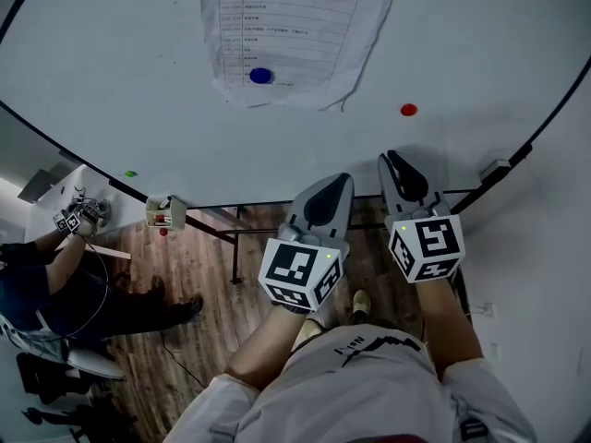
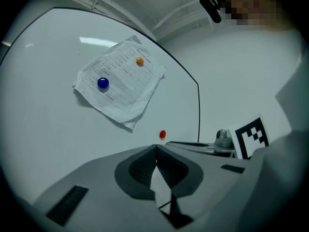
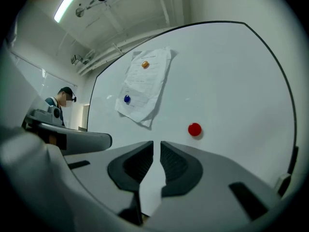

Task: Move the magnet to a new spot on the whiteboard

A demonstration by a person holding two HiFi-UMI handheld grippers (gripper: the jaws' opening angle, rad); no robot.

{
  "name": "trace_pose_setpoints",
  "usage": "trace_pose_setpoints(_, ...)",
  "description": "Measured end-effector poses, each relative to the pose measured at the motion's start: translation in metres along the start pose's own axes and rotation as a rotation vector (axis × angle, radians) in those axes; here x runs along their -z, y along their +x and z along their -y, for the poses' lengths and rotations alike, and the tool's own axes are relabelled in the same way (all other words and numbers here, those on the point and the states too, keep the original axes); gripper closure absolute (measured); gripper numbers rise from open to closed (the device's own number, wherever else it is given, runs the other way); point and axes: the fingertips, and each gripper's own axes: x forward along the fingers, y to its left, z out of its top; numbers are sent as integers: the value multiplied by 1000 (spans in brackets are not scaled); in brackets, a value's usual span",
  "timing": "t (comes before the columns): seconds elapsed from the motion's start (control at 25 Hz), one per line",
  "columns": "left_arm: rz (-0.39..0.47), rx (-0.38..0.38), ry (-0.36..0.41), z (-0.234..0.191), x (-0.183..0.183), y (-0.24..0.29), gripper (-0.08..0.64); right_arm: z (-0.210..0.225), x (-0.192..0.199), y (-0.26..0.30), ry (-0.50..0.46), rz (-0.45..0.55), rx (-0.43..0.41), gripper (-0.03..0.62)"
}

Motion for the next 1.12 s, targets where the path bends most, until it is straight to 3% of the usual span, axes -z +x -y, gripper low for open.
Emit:
trace_pose_setpoints(0.6, 6, 24, 0, -9, -5, -60, 549, -93, 2, -27, 95, 12, -102, 577)
trace_pose_setpoints(1.12, 24, 25, 9, -17, -16, -98, 549, -139, -9, -37, 72, 23, -134, 578)
